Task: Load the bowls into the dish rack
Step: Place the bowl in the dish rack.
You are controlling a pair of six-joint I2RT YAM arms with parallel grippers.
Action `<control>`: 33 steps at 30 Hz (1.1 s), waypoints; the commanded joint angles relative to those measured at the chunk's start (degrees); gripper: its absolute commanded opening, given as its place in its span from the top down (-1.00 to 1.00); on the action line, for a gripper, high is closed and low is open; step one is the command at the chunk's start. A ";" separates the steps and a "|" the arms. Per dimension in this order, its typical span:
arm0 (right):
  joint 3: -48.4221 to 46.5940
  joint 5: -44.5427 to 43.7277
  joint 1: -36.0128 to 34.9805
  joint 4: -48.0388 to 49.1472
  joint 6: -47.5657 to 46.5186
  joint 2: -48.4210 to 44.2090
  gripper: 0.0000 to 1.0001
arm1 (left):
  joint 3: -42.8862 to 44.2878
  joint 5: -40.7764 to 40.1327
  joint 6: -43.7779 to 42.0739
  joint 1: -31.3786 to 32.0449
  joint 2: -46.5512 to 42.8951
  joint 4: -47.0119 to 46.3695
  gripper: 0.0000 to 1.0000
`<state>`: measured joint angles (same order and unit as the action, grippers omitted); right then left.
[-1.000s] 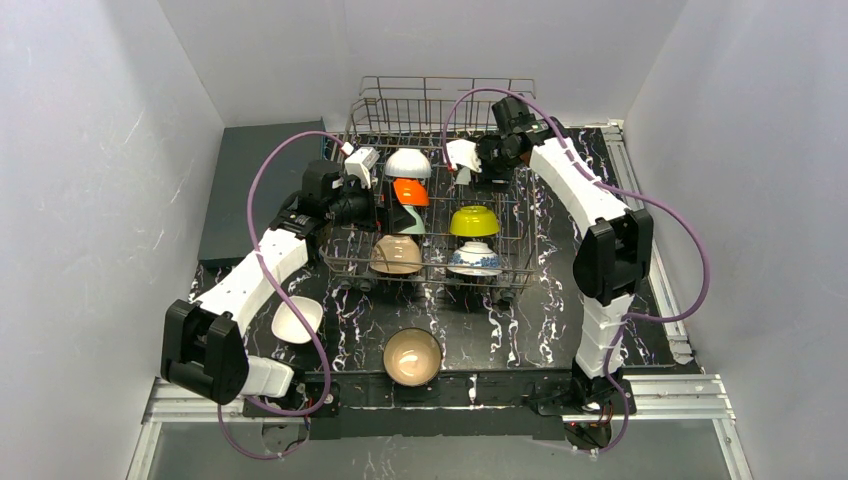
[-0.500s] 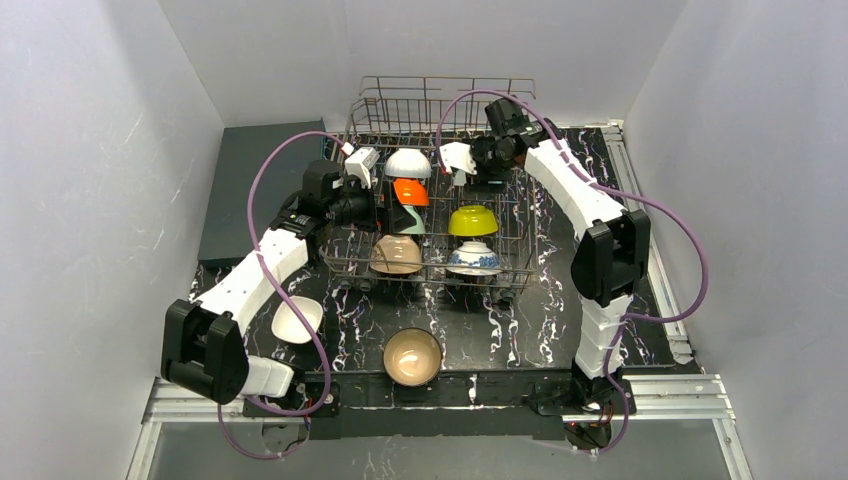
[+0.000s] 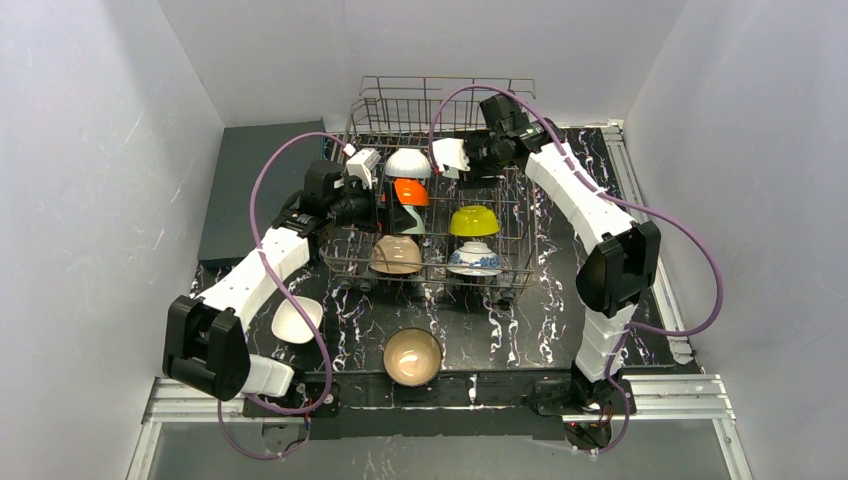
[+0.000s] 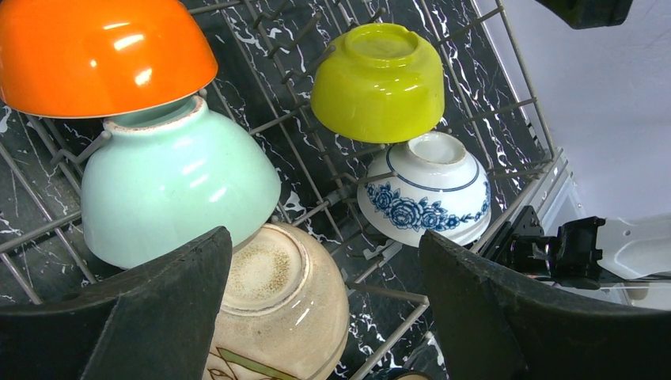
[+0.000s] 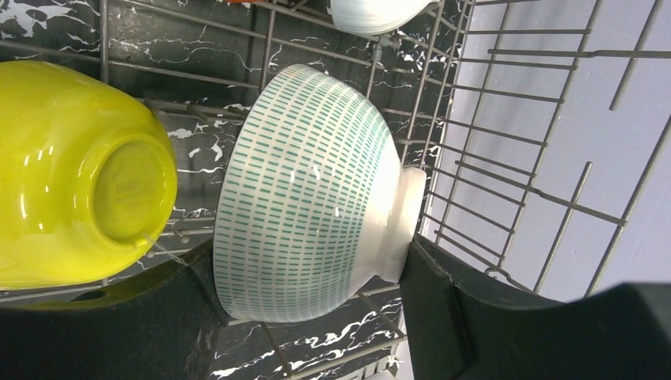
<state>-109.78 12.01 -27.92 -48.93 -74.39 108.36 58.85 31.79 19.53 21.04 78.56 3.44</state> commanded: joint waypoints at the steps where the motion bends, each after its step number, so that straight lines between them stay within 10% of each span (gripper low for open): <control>1: 0.26 -1.32 0.06 3.92 -0.82 -2.75 0.97 | 0.26 1.34 -0.13 -0.39 -0.19 0.42 -0.72; 33: 1.22 -1.90 3.58 2.39 4.24 5.28 0.97 | 0.48 1.78 -0.02 -0.45 0.23 0.61 -0.72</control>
<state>-109.01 10.85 -26.15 -48.90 -70.48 113.78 58.85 32.18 19.55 21.04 78.56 3.49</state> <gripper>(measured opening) 0.752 0.861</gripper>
